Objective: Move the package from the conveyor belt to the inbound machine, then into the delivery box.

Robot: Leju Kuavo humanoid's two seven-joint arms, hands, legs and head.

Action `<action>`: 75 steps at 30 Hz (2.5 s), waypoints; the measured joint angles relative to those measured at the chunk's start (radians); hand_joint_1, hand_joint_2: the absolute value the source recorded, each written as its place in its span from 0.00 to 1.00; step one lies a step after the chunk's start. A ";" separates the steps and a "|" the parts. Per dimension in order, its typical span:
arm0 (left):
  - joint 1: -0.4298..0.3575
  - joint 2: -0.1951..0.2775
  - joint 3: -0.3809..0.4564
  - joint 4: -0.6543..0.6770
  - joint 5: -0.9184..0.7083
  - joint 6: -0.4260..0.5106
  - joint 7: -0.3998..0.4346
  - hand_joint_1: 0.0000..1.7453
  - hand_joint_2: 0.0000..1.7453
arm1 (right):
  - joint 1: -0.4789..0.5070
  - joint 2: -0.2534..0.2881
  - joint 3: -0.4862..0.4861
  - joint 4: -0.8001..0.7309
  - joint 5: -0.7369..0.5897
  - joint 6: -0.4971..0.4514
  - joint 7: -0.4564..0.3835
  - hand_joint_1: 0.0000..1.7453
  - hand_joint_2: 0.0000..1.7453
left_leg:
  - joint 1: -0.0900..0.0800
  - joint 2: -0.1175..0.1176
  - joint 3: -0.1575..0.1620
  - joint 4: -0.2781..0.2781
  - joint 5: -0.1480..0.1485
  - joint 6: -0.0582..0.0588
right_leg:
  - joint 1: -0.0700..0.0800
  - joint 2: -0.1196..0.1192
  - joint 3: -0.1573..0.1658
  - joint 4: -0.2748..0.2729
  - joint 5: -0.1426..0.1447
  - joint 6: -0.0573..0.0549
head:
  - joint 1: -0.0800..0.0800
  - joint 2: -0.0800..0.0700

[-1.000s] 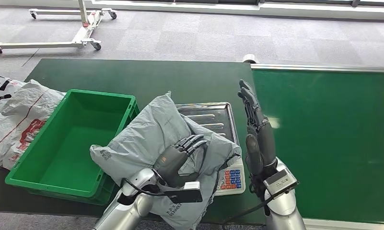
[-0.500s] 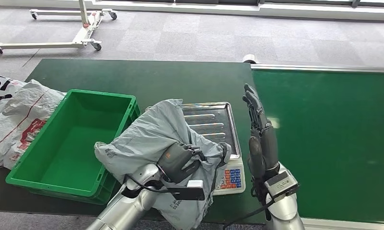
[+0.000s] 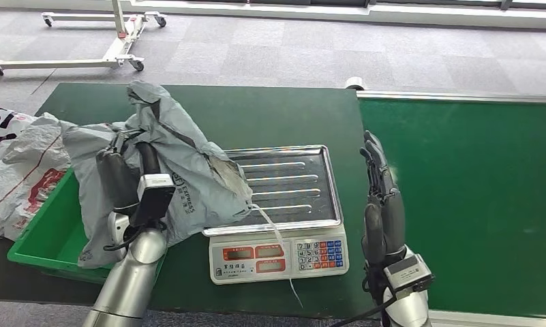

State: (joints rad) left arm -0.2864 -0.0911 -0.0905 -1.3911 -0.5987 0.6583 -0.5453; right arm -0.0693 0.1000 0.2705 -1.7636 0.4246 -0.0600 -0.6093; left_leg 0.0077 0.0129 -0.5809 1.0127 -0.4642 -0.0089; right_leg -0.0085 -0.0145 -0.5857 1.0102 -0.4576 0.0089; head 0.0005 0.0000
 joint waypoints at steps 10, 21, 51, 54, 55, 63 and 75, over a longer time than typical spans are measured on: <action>-0.083 -0.080 0.342 0.056 -0.692 0.040 0.301 1.00 1.00 | 0.003 0.002 0.000 0.000 -0.004 -0.012 0.002 0.00 0.00 | 0.000 -0.001 0.000 0.000 0.001 0.001 | -0.001 -0.001 0.000 0.000 0.001 0.000 | 0.000 0.000; -0.158 -0.047 0.347 0.313 -0.787 0.041 0.502 0.16 1.00 | 0.003 0.004 0.000 0.000 -0.008 0.004 0.005 0.00 0.00 | 0.000 0.000 0.000 0.000 0.002 0.000 | 0.000 0.000 0.000 0.000 0.002 -0.001 | 0.000 0.000; -0.009 -0.156 0.396 -0.103 0.476 -0.104 -0.157 0.00 1.00 | -0.001 0.017 0.000 0.037 -0.021 -0.014 -0.009 0.00 1.00 | 0.000 -0.001 -0.001 0.000 0.002 0.000 | 0.000 -0.001 -0.001 0.000 0.002 -0.001 | 0.000 0.000; 0.044 -0.133 0.290 -0.184 0.603 -0.276 -0.158 0.00 1.00 | -0.001 0.017 0.000 0.041 -0.028 -0.021 -0.016 0.00 1.00 | 0.000 0.000 -0.001 0.000 0.002 0.000 | 0.000 0.000 -0.001 0.000 0.002 -0.001 | 0.000 0.000; 0.060 -0.128 0.263 -0.208 0.623 -0.325 -0.158 0.00 1.00 | -0.001 0.017 0.000 0.041 -0.029 -0.021 -0.017 0.00 1.00 | 0.000 0.000 -0.001 0.000 0.002 0.000 | 0.000 0.000 -0.001 0.000 0.002 -0.001 | 0.000 0.000; 0.153 -0.111 0.102 -0.353 0.593 -0.629 -0.158 0.00 1.00 | -0.001 0.017 -0.007 0.042 -0.016 -0.039 -0.015 0.00 1.00 | 0.000 0.000 -0.001 0.000 0.002 0.001 | -0.001 -0.001 -0.001 0.000 0.002 0.000 | 0.000 0.000; 0.207 -0.095 -0.059 -0.401 0.559 -0.752 -0.157 0.00 1.00 | 0.017 0.023 -0.014 0.011 0.154 -0.126 0.007 0.00 1.00 | 0.000 0.000 -0.001 0.000 0.002 0.001 | -0.001 0.000 -0.001 0.000 0.002 0.000 | 0.000 0.000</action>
State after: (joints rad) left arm -0.0790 -0.1860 -0.1493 -1.7925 -0.0394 -0.0938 -0.7020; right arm -0.0523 0.1225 0.2564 -1.7530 0.5788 -0.1856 -0.6022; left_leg 0.0076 0.0126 -0.5819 1.0129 -0.4624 -0.0083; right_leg -0.0093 -0.0149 -0.5870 1.0100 -0.4556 0.0085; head 0.0005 0.0000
